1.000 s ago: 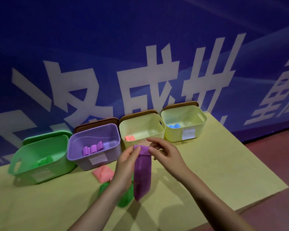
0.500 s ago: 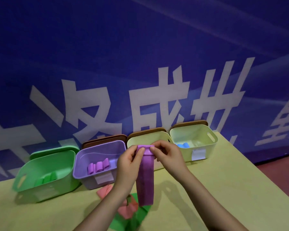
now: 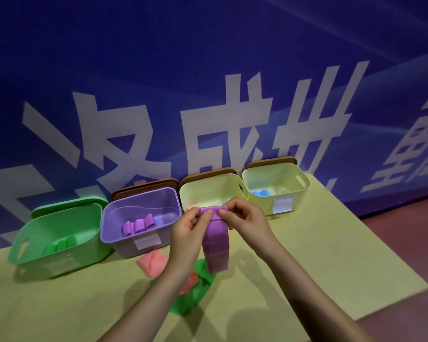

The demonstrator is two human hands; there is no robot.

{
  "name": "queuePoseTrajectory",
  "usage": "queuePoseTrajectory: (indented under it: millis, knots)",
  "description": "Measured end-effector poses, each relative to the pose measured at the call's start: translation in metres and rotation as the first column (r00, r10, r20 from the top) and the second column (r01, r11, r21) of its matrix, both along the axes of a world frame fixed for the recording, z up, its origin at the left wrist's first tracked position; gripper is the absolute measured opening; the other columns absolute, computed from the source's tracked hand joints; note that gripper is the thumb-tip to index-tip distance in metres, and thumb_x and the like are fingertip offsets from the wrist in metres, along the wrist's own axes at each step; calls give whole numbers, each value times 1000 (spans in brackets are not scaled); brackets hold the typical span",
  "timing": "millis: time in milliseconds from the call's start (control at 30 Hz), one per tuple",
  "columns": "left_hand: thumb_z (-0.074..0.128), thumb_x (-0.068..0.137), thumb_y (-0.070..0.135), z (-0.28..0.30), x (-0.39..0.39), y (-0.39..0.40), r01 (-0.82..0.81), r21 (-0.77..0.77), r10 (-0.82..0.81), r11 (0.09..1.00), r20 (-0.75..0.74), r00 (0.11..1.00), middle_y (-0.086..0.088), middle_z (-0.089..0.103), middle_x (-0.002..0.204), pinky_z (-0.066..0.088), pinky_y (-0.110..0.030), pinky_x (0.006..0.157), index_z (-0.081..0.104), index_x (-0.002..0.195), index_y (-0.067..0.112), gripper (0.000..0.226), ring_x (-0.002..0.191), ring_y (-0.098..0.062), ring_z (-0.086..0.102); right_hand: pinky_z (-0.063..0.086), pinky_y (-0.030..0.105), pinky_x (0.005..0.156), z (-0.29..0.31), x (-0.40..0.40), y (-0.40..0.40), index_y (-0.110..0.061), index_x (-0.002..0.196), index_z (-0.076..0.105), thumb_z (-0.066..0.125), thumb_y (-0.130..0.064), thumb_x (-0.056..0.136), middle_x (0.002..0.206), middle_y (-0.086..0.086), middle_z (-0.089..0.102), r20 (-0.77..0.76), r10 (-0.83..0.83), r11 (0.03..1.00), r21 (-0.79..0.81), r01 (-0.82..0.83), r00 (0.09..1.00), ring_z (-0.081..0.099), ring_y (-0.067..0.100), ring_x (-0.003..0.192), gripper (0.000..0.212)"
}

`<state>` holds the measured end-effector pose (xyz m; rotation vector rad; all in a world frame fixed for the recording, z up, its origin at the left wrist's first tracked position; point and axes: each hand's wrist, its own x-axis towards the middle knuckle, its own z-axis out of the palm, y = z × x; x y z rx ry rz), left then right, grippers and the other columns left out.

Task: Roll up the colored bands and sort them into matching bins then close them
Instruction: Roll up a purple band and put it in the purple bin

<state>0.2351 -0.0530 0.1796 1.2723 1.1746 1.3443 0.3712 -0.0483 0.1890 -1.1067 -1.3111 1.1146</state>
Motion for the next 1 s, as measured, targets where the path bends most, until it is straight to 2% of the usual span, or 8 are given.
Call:
queuePoseTrajectory:
  millis: [100, 233, 367, 500, 633, 800, 933, 1000]
  knots:
    - [57, 94, 18, -8, 2, 0, 37, -55, -37, 998, 3, 999, -16, 57, 78, 37, -35, 66, 63, 89, -3, 22, 72, -21, 49, 40, 20, 50, -7, 7, -3, -11, 71, 60, 66, -4, 87, 54, -5, 52, 75, -54, 998, -15, 55, 996, 50, 8, 52, 19]
    - [56, 95, 20, -11, 1, -1, 78, -7, -78, 997, -152, 985, -13, 53, 68, 35, -31, 59, 61, 83, -2, 25, 63, -15, 46, 39, 21, 50, -8, 13, -7, -12, 68, 56, 67, -5, 86, 56, 1, 51, 160, -40, 999, -3, 40, 986, 49, 12, 52, 22]
    - [53, 89, 30, -4, -2, -1, 89, 112, -69, 990, -168, 983, -23, 58, 74, 39, -32, 59, 63, 84, -2, 34, 66, -19, 50, 40, 21, 47, -5, 10, -9, -8, 69, 57, 66, -1, 86, 52, 0, 51, 12, -14, 999, -41, 15, 1000, 49, 11, 47, 20]
    - [64, 83, 37, 1, -5, 0, 77, -13, -76, 997, 44, 996, -24, 56, 79, 39, -38, 66, 63, 88, -5, 42, 75, -25, 49, 41, 21, 51, -4, 5, -6, 0, 75, 63, 65, 1, 85, 53, 2, 53, -98, -11, 999, -39, 8, 995, 48, 11, 49, 10]
    - [55, 90, 17, 6, -13, 2, 124, -187, -61, 975, 313, 948, -17, 68, 92, 54, -29, 71, 67, 97, 5, 19, 82, -23, 65, 42, 16, 51, -1, -3, 2, 3, 79, 62, 64, 1, 87, 56, -2, 53, -95, 6, 1000, -9, -7, 995, 50, 5, 49, 8]
    - [58, 91, 11, 9, -24, 4, 38, -149, -13, 988, 165, 986, -2, 71, 77, 49, -25, 65, 67, 91, 11, 9, 72, -13, 63, 43, 22, 57, 1, -14, 12, -7, 74, 64, 56, -3, 93, 56, 2, 52, -107, 78, 997, 29, -75, 991, 47, 13, 53, 21]
    - [58, 92, 12, 10, -27, 3, -5, -124, 16, 992, 90, 996, 3, 70, 69, 48, -19, 59, 66, 88, 13, 9, 63, -5, 63, 44, 20, 57, 0, -19, 14, -4, 82, 64, 63, 2, 87, 57, -3, 55, -91, 110, 994, 2, -110, 990, 50, 9, 54, 7]
    - [59, 91, 14, 5, -28, 3, -7, -140, 18, 990, 79, 997, 2, 69, 70, 47, -20, 60, 67, 87, 13, 9, 65, -8, 62, 46, 21, 58, -3, -20, 12, -6, 83, 64, 65, 5, 84, 62, -2, 57, -80, 100, 995, -20, -102, 992, 52, 8, 57, 11]
